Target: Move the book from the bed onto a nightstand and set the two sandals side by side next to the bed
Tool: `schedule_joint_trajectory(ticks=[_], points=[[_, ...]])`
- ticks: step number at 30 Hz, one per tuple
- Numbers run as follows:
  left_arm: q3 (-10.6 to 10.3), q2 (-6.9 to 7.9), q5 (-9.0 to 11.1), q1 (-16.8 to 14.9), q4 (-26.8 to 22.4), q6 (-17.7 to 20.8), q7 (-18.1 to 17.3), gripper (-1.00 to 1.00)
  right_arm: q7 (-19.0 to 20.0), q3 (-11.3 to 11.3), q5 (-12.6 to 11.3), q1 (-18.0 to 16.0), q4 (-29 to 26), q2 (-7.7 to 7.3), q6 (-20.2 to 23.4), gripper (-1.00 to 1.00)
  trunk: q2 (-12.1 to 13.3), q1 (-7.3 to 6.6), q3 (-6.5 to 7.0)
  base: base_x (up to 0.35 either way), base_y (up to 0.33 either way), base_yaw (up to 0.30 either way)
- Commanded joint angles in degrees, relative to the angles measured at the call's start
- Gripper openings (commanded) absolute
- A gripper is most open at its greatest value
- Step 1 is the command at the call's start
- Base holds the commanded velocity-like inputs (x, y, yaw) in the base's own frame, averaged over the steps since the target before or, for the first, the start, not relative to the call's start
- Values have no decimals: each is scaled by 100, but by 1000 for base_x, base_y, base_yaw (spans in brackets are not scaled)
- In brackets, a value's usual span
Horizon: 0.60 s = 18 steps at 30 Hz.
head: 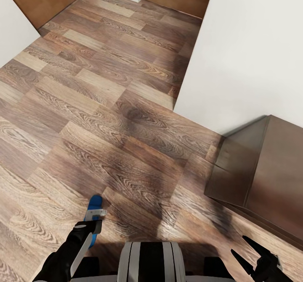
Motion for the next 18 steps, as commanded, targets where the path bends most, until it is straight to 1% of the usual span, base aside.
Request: schedule_joint_trajectory(ticks=[1,10,13,16,18], points=[[-27,8,55,-1,-8,21,52,-100,6,-1,-10,-1,1,0,28,100,-1,-1,-3,0,0,0],[-26,8,58,-1,-5,21,52,-100,6,0,-10,-2,1,0,29,100,-1,-1,-3,0,0,0],[-26,7,62,-1,-4,21,52,-100,6,0,-10,0,1,0,28,100,3,-9,64,0,0,0],[-26,7,63,-1,-4,21,52,-100,6,-1,-10,1,1,0,28,100,3,-9,64,0,0,0],[-26,-1,63,-1,-4,21,52,-100,6,4,-10,0,1,0,28,100,6,-14,108,0,0,0]])
